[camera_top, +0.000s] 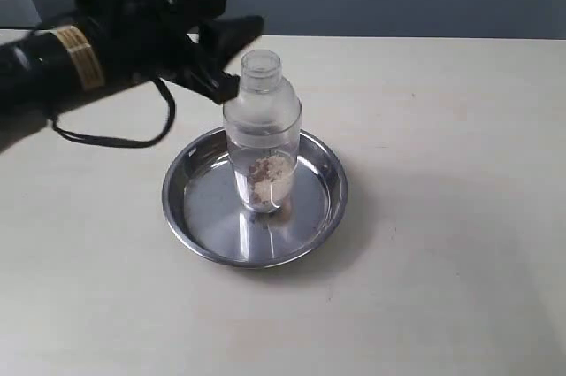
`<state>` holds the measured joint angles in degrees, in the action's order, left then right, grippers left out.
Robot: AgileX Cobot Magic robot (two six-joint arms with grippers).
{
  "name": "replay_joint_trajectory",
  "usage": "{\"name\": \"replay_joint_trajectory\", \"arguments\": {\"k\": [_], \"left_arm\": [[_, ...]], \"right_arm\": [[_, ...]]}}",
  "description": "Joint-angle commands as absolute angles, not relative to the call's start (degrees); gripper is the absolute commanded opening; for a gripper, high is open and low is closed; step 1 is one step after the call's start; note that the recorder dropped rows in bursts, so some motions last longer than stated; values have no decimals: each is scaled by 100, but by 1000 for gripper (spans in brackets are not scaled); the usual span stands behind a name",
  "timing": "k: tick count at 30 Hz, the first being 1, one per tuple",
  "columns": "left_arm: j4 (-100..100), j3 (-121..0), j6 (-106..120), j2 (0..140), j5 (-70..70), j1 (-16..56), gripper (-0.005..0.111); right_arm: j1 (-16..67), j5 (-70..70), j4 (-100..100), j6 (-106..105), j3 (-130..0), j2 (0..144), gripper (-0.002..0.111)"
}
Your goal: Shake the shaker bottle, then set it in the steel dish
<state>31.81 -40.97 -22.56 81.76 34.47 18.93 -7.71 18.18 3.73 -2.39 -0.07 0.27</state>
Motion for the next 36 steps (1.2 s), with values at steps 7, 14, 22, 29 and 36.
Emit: {"name": "replay_joint_trajectory", "arguments": {"k": [7, 14, 22, 29, 36], "left_arm": [[3169, -3847, -2761, 4751, -742, 1885, 1], [3005, -2577, -2756, 2884, -748, 1885, 0], [2689, -2019, -2797, 1942, -1422, 1885, 0], [2409, -1890, -2788, 1834, -2034, 1885, 0], [603, -1035, -989, 947, -1880, 1885, 0]], "right_arm": [[-791, 1746, 377, -249, 0, 0, -1], [-791, 1746, 377, -249, 0, 0, -1], [-791, 1746, 377, -249, 0, 0, -1], [-791, 1746, 377, -249, 0, 0, -1], [-791, 1746, 377, -249, 0, 0, -1]]}}
